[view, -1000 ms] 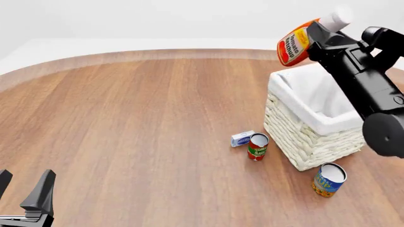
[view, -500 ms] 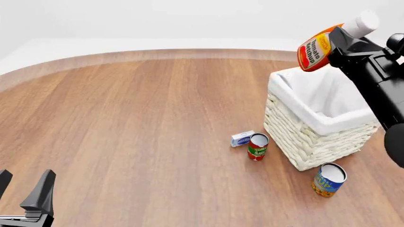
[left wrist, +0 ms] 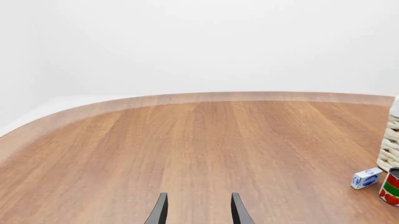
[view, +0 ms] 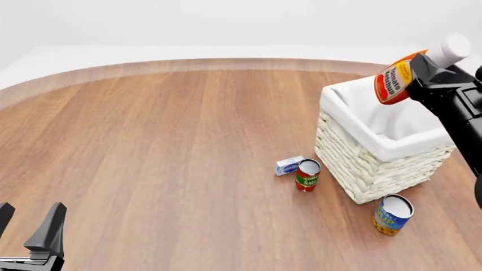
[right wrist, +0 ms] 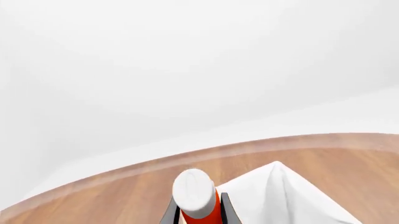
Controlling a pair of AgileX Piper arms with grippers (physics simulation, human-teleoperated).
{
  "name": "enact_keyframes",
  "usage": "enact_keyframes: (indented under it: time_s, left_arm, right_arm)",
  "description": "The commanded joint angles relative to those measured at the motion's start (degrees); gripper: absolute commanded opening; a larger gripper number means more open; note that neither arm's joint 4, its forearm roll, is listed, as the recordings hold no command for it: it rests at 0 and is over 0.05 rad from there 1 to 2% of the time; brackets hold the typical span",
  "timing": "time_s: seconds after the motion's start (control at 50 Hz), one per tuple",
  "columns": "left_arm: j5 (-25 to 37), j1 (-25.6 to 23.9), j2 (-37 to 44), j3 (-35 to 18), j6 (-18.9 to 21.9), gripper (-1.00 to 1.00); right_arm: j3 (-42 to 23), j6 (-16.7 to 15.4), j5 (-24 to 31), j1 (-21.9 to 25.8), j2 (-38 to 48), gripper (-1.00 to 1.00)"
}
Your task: Pick up the ketchup, and put it in the basket.
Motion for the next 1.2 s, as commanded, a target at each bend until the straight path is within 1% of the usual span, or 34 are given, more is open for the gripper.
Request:
enact_keyframes:
  time_s: [0.02, 0.22, 0.26, 0.46, 0.56, 1.2]
  left_arm:
    - [0.00, 0.01, 0.00, 0.00, 0.00, 1.00]
    - [0.00, -0.01, 0.00, 0.00, 0.00, 1.00]
    - [0.00, -0.01, -0.01, 0.00, -0.01, 1.00]
    - [0.00, 0.00, 0.00, 0.00, 0.00, 1.00]
    - [0.00, -0.01, 0.00, 0.00, 0.00, 1.00]
    - [0.00, 0.01, 0.00, 0.00, -0.01, 1.00]
  right_arm:
    - [3.21, 0.16, -1.26, -2.70, -0.31, -1.00]
    - [3.37, -0.82, -1.89, -5.11, 2.60, -1.00]
    - [2.53, -1.11, -1.24, -5.52, 3.27, -1.00]
    - [2.33, -1.74, -1.33, -6.49, 4.94, -1.00]
    - [1.69, -1.87, -0.33, -6.91, 4.71, -1.00]
    - [-3.38, -4.28, 3.65, -5.00, 9.72, -1.00]
